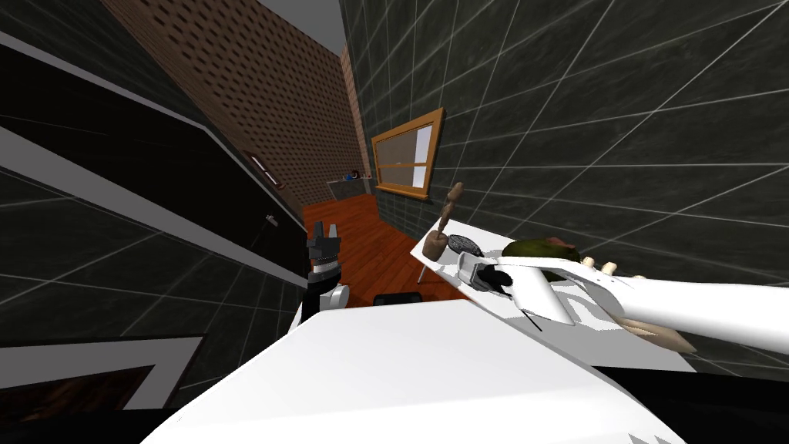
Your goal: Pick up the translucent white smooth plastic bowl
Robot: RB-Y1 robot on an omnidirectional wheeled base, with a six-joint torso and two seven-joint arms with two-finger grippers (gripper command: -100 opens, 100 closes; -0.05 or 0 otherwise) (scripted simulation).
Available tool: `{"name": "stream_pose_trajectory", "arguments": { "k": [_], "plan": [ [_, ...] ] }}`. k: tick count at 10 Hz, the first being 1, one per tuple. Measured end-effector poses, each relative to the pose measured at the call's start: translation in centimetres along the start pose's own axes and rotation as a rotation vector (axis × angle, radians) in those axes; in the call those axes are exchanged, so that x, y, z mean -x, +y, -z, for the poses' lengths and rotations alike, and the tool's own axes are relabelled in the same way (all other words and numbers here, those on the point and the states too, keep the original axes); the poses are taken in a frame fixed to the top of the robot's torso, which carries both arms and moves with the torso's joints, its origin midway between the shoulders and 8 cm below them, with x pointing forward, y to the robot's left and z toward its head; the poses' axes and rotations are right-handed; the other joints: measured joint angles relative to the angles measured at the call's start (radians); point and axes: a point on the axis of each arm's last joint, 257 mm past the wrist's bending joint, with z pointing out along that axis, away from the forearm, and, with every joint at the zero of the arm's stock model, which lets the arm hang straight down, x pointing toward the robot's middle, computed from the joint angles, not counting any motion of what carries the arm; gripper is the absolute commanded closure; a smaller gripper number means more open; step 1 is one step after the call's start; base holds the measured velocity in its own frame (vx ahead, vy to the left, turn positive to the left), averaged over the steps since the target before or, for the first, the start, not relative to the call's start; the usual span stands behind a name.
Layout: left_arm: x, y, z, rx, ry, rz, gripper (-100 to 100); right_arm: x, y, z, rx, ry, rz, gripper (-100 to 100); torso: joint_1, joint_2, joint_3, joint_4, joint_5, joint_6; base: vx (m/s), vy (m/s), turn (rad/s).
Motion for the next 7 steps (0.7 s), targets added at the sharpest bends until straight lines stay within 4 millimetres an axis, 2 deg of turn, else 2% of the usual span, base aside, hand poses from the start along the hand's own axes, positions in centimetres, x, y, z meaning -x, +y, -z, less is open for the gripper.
{"name": "stream_pose_trajectory", "arguments": {
  "k": [1, 3, 4, 5, 7],
  "plan": [
    [0.0, 0.0, 0.0, 0.0, 0.0, 0.0, 0, -0.5, 0.0, -0.1, 0.0, 0.02, 0.008, -100, 0.0, 0.0, 0.0, 0.0, 0.0, 0.0, 0.021, 0.003, 0.121],
    [0.0, 0.0, 0.0, 0.0, 0.0, 0.0, 0, -3.1, 1.4, -0.4, 0.034, 0.093, 0.034, -100, 0.0, 0.0, 0.0, 0.0, 0.0, 0.0, 0.02, -0.004, 0.054],
    [0.0, 0.0, 0.0, 0.0, 0.0, 0.0, 0, -3.3, 1.5, -0.4, 0.035, 0.099, 0.038, 0, 0.0, 0.001, 0.0, 0.0, 0.0, 0.0, 0.0, 0.0, 0.0],
    [0.0, 0.0, 0.0, 0.0, 0.0, 0.0, 0, -3.3, 1.5, -0.4, 0.035, 0.098, 0.038, -100, 0.0, 0.002, 0.001, 0.0, 0.0, 0.0, -0.004, -0.006, 0.093],
    [0.0, 0.0, 0.0, 0.0, 0.0, 0.0, 0, -3.7, 1.6, -1.4, 0.036, 0.105, 0.025, -100, -0.001, 0.002, 0.001, 0.001, 0.0, 0.0, -0.01, -0.012, 0.083]
  ]
}}
